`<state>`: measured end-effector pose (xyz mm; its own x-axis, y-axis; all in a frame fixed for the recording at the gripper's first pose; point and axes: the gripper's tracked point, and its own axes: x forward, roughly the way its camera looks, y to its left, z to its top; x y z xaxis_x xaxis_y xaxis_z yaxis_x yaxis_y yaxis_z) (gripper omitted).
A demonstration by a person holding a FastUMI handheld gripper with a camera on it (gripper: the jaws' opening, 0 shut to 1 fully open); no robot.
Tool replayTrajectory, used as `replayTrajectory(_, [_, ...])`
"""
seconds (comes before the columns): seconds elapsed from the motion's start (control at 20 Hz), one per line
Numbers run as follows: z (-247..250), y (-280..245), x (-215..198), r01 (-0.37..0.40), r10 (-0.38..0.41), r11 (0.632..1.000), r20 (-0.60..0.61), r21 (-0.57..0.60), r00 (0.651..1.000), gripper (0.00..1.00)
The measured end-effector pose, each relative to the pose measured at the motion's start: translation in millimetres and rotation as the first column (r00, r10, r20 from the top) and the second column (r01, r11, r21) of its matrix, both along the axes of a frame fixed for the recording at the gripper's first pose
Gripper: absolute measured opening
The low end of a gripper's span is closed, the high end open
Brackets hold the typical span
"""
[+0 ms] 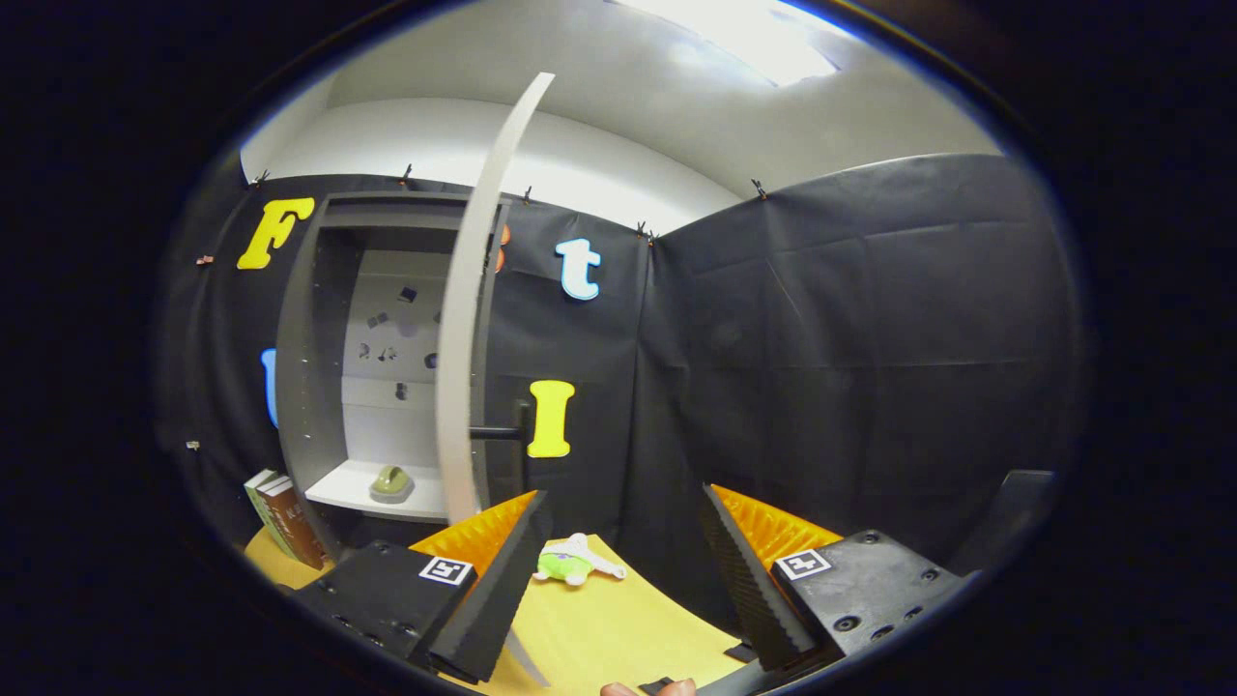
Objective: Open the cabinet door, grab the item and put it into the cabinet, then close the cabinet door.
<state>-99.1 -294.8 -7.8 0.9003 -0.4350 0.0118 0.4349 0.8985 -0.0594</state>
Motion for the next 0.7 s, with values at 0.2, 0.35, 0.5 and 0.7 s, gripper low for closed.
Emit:
replayTrajectory(0.2, [-19, -7, 29, -0.034, 0.036, 0.998, -0.044, 0.047, 0.998, 0.98])
replayTrajectory(0.35, [-22, -7, 33, -0.037, 0.040, 0.997, -0.044, 0.066, 0.998, 0.96])
replayTrajectory(0.5, [-25, 1, 32, -0.056, 0.062, 0.992, -0.047, 0.111, 0.997, 0.96])
replayTrajectory(0.7, [-25, 25, 30, -0.074, 0.080, 0.990, -0.042, 0.124, 0.996, 0.96])
